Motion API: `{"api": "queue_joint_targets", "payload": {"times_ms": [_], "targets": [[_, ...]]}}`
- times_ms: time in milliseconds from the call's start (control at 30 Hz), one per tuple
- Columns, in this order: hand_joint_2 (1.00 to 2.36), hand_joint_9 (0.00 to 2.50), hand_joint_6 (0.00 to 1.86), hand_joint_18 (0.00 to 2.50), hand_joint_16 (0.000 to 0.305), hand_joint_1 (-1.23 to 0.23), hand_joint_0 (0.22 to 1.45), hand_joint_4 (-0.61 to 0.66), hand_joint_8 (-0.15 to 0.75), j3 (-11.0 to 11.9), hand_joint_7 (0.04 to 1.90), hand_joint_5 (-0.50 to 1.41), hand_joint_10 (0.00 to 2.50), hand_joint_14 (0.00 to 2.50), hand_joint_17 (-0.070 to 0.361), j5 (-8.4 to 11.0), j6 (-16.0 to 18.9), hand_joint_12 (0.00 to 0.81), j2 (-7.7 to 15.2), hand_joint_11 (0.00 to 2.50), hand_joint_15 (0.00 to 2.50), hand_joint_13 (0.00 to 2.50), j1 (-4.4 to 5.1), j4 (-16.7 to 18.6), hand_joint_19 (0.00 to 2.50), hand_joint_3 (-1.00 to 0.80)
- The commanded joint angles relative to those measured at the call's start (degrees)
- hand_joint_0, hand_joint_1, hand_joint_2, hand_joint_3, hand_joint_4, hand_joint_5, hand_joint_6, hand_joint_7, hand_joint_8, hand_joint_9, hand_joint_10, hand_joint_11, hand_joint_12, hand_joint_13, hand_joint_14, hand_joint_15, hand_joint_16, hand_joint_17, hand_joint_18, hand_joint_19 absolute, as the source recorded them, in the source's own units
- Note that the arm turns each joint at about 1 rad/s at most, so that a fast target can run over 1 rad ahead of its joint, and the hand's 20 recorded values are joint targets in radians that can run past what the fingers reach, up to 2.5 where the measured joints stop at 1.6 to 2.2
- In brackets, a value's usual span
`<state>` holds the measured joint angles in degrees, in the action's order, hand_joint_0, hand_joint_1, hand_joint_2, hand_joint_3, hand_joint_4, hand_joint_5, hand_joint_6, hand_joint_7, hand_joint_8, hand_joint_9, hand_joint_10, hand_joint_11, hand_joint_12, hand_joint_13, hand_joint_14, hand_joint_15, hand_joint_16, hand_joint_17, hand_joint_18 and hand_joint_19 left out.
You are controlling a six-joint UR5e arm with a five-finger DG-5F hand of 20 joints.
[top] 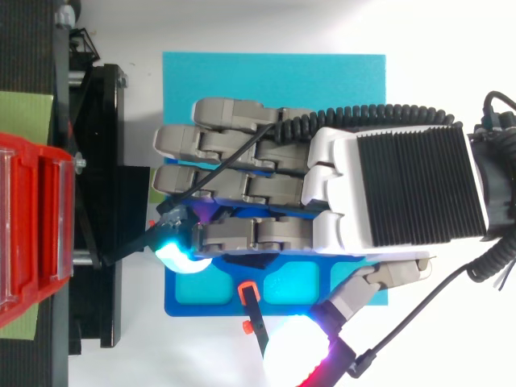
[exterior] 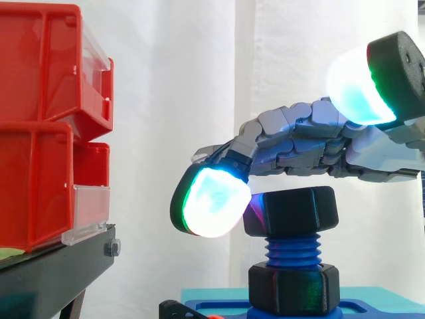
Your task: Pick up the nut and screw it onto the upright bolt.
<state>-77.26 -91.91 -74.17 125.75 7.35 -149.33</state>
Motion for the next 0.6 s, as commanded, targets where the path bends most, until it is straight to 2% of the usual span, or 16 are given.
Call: {"api": "queue_joint_targets", "payload": {"times_ms": [0, 133, 300, 567], "targets": [[1.00, 0.26, 0.50, 0.00, 0.047, 0.07, 0.43, 0.15, 0.242, 0.00, 0.82, -0.15, 0.00, 0.00, 0.105, -0.03, 0.08, 0.355, 0.02, 0.00, 0.00, 0.00, -0.14, 0.00, 0.00, -0.50], [1.00, 0.39, 0.50, 0.00, 0.039, 0.02, 0.44, 0.19, 0.272, 0.00, 1.04, -0.12, 0.00, 0.00, 0.087, -0.12, 0.08, 0.320, 0.02, 0.00, 0.00, 0.11, -0.32, -0.17, 0.00, -0.50], [1.00, 0.43, 0.50, 0.00, 0.035, 0.01, 0.44, 0.18, 0.279, 0.00, 1.13, -0.10, 0.00, 0.00, 0.080, -0.29, 0.08, 0.299, 0.02, 0.00, 0.00, 0.15, -1.11, -0.26, 0.00, -0.50], [1.00, 0.47, 0.50, 0.00, 0.034, -0.01, 0.45, 0.18, 0.282, 0.00, 1.20, -0.09, 0.00, 0.00, 0.077, -1.70, -0.01, 0.293, 0.02, 0.00, 0.00, 0.18, -2.43, 0.09, 0.00, -0.50]]}}
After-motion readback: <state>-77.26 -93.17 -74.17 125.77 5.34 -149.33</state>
